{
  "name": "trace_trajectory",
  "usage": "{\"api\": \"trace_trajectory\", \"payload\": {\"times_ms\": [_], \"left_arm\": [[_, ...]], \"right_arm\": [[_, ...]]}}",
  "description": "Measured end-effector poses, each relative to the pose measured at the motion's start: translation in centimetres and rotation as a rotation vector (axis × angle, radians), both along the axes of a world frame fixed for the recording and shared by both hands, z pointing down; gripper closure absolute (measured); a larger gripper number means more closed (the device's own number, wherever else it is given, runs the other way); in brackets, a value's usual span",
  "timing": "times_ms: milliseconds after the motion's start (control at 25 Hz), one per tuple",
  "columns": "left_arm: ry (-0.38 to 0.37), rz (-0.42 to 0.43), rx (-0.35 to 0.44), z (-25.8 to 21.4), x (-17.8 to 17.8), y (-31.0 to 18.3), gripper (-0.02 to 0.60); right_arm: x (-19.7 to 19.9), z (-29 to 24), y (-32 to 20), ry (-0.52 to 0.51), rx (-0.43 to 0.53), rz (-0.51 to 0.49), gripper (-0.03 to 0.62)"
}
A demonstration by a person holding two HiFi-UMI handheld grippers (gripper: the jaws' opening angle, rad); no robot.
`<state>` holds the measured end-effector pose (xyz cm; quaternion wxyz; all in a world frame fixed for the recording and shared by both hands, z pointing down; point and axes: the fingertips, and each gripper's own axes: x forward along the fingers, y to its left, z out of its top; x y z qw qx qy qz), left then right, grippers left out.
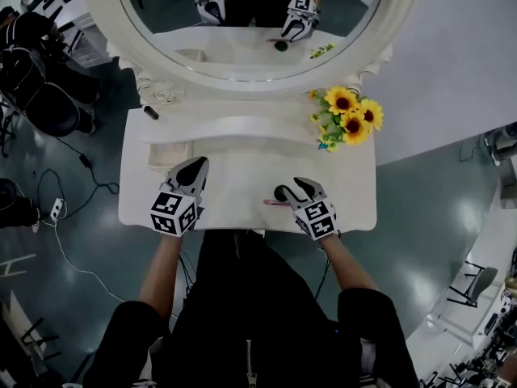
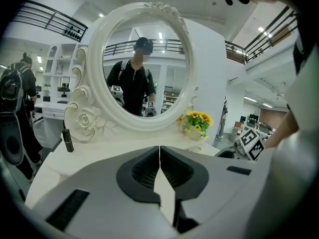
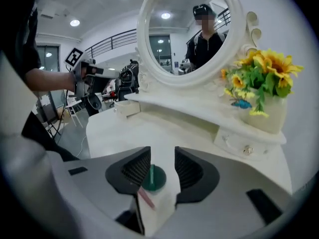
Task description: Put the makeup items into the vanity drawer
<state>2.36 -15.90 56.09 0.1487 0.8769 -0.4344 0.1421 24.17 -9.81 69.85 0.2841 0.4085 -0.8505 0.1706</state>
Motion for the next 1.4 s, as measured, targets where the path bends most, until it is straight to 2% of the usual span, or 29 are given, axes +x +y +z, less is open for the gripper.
{"api": "trace_trajectory", "payload": {"times_ms": [240, 560, 640, 680, 840, 1160, 1400], "left_arm": [[-0.016, -0.028, -0.013, 0.4, -1.2, 1.1, 0.560], [-0.030, -0.085, -0.042, 1.2, -3.9, 2.5, 0.560], [-0.031, -0.093, -0.044, 1.3, -4.3, 2.8, 0.560], [-0.030, -0.095, -0.044, 1.4, -4.4, 2.9, 0.560], [-0.019, -0.094, -0.034, 1.2, -4.4, 2.8, 0.560], [0.001, -0.097, -0.019, 0.8, -4.5, 2.4, 0.560], [0.017, -0.105, 0.001, 0.2, -4.9, 1.7, 0.560]], "right_arm": [[0.1, 5.1, 1.6, 0.054, -0.158, -0.013, 0.469], [-0.8, 6.8, 2.4, 0.131, -0.195, -0.041, 0.508], [-0.8, 6.9, 2.4, 0.155, -0.182, -0.052, 0.529], [-0.7, 7.0, 2.5, 0.174, -0.174, -0.062, 0.586], [-0.5, 7.4, 2.5, 0.196, -0.167, -0.062, 0.586], [-0.5, 1.9, -1.2, 0.098, -0.066, 0.008, 0.588], [0.1, -5.3, -5.8, 0.005, 0.086, 0.081, 0.588]]}}
